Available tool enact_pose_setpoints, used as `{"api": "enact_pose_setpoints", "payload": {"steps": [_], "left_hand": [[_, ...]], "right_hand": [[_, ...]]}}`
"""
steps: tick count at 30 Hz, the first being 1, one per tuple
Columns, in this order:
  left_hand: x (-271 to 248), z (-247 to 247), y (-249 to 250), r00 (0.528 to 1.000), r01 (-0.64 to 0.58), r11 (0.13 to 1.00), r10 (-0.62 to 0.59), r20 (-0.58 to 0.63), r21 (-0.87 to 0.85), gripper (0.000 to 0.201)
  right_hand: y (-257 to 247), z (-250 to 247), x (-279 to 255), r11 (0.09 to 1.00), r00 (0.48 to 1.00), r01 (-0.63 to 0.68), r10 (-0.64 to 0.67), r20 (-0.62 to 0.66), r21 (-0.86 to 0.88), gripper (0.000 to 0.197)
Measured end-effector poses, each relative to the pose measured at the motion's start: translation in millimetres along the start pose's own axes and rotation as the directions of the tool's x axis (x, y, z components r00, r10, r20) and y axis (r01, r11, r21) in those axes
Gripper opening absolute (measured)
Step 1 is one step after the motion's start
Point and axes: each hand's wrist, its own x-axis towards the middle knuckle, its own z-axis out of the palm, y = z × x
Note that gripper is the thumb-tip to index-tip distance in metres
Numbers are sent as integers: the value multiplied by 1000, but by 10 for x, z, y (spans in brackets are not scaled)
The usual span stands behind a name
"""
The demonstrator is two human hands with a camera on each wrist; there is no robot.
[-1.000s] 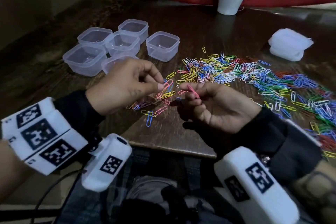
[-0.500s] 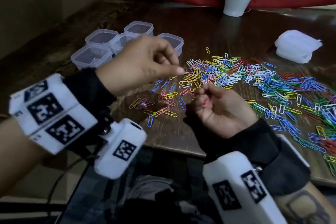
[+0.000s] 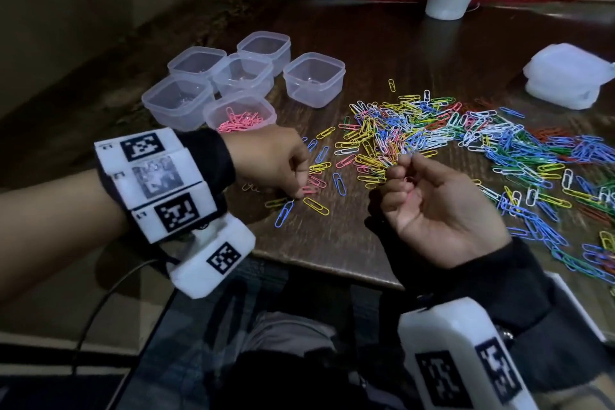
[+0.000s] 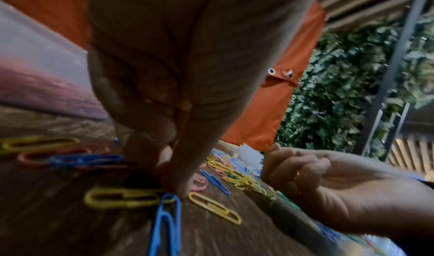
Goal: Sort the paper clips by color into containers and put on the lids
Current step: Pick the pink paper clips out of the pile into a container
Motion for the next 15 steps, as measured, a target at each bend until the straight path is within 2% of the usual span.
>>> {"api": "enact_pose_setpoints", "payload": {"steps": [2,5,12,15], "left_hand": [[20,-34,-4,996,-47,999,48,-71,16,17],[61,-28,41,981,-130,985,145,-130,115,7],[128,-29,49,954,-265,939,288,-80,218,12],[110,-3,29,954,-259,939,285,-88,227,10]], "right_hand": [[23,12,5,1000,1000,-10,10,15,-3,12],[34,-19,26,1000,1000,-18,18,-1,13,30],[2,-66,20,1000,1000,1,0,-2,28,33],[4,-58,20,1000,1000,2,-2,-2,14,33]]}}
